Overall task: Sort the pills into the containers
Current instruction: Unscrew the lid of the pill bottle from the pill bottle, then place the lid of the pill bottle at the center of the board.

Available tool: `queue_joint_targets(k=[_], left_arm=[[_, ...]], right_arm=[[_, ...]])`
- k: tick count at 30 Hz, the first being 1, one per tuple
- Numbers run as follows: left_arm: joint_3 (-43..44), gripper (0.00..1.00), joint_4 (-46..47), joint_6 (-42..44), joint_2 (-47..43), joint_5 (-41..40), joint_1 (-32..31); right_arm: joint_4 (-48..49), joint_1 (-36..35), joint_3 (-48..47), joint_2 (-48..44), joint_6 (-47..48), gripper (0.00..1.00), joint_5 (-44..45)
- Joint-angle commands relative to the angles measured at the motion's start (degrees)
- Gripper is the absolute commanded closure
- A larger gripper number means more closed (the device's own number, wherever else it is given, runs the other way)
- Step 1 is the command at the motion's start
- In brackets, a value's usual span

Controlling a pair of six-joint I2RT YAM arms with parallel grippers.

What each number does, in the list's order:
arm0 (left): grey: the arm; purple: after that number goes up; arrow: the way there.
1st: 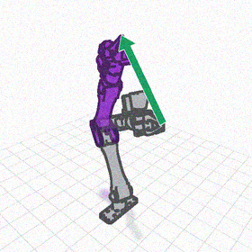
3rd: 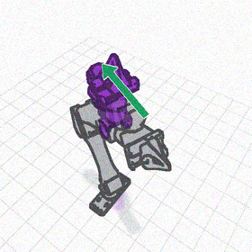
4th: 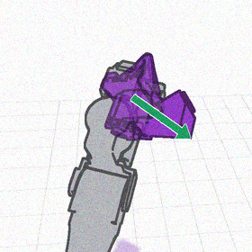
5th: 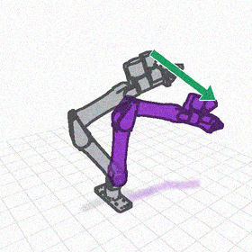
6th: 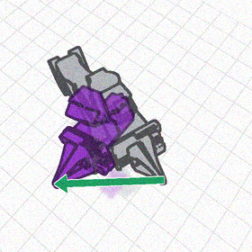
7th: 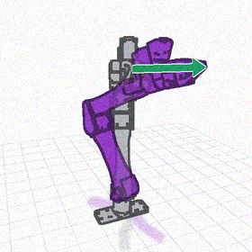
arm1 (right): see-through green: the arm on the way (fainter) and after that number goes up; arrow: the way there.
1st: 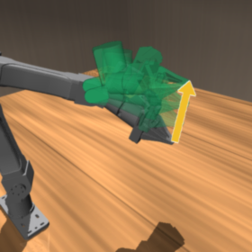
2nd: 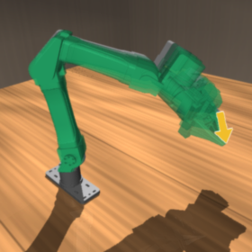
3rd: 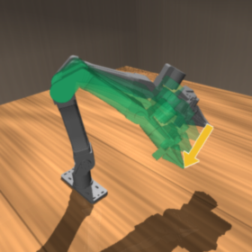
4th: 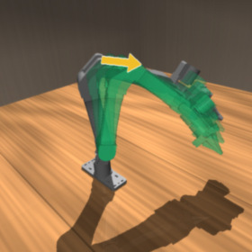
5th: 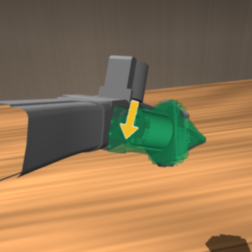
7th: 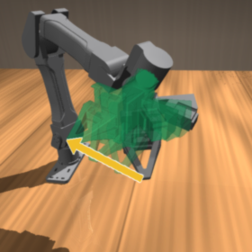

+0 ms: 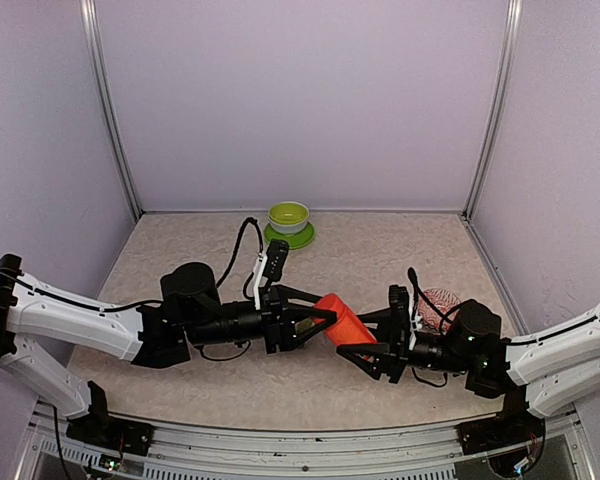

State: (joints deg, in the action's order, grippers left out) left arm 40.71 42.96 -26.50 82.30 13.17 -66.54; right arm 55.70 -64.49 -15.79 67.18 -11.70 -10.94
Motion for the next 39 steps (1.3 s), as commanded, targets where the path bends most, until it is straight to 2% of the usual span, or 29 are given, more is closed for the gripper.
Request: queue_joint_targets(k=[1, 5, 7, 19, 31, 39], left_arm=[[-0.08, 0.57, 0.69, -0.33, -0.28, 0.36, -0.08], [-0.28, 0.65, 1.11, -2.3, -0.37, -0.18, 0.0], [-0.28, 0.66, 1.05, -3.98, -0.9, -0.94, -0.02], [-0.02, 0.64, -8.67, -7.41, -8.15, -13.93, -0.87], [-0.11, 0.6, -15.34, -7.43, -9.29, -20.98, -0.88], [-4.41, 0.58, -20.89, -6.35, -12.55, -26.38, 0.31]], right_arm=[[1.74, 0.07, 0.8, 0.59, -0.3, 0.87, -0.63], [2.15, 0.07, 1.2, 0.55, 0.5, 0.87, -1.21], [1.84, 0.07, 1.35, 0.56, 1.44, 0.88, -1.38], [1.36, 0.07, 2.62, -0.13, 5.55, 0.88, 1.62], [3.08, 0.07, 3.07, 0.83, 7.76, 0.88, 0.87], [4.28, 0.07, 4.44, 0.61, 9.15, 0.88, 1.79]])
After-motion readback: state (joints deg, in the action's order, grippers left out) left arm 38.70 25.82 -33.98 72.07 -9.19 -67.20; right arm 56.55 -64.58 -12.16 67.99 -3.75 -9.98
